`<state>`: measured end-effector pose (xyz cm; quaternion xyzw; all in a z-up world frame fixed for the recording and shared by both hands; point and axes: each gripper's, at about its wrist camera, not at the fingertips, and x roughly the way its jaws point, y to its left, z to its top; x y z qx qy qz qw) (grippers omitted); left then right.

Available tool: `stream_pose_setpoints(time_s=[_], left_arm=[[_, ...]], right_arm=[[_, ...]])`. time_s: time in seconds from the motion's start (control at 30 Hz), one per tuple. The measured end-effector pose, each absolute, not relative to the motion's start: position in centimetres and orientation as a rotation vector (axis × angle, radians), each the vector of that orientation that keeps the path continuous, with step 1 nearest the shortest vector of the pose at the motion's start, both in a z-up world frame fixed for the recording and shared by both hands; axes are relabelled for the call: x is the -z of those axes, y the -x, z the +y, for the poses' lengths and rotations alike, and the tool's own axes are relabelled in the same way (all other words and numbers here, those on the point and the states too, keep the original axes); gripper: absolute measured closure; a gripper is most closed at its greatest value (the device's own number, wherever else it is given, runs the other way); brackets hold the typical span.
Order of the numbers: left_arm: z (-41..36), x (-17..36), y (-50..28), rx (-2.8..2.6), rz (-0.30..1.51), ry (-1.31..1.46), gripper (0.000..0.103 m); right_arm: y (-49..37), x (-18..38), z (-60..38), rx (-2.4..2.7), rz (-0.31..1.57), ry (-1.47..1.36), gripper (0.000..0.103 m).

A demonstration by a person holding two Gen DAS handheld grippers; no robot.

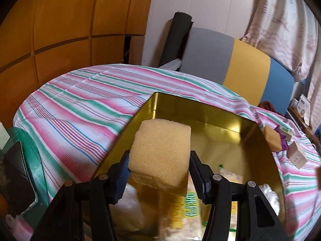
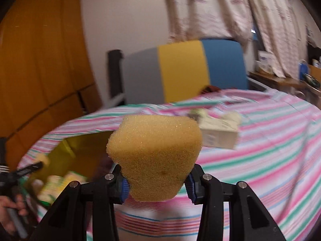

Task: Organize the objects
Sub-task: 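Carry both sponges over the gold tin and open both grippers to drop them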

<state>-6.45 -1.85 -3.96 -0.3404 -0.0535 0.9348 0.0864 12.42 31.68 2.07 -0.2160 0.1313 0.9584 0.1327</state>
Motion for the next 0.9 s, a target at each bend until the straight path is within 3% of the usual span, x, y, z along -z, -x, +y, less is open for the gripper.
stream_pose_setpoints(time_s=[0.07,0.23,0.33,0.7,0.9], left_arm=[[-2.2,4.2,6.6,-2.805,-0.149,1.023,0.043],[-3.1,4.1,6.3,-2.847,-0.237,1.02,0.012],[-3.7,3.5,6.0,-2.852,-0.329,1.001,0.002],[-5.2,0.2,5.6,-2.949,-0.421,1.005,0.0],[-6.1,-0.9,5.3,-3.015,-0.442,1.007,0.0]], right_arm=[[-11.8,-3.1,30.0,-2.848,0.379,0.623,0.059],[-9.5,-4.0,26.3,-2.966,0.387,0.671,0.059],[-8.2,-3.8,24.3,-3.012,0.379,0.722,0.059],[-2.3,-0.7,18.7,-3.08,0.434,1.1,0.059],[2.5,1.1,17.5,-3.021,0.606,1.297,0.059]])
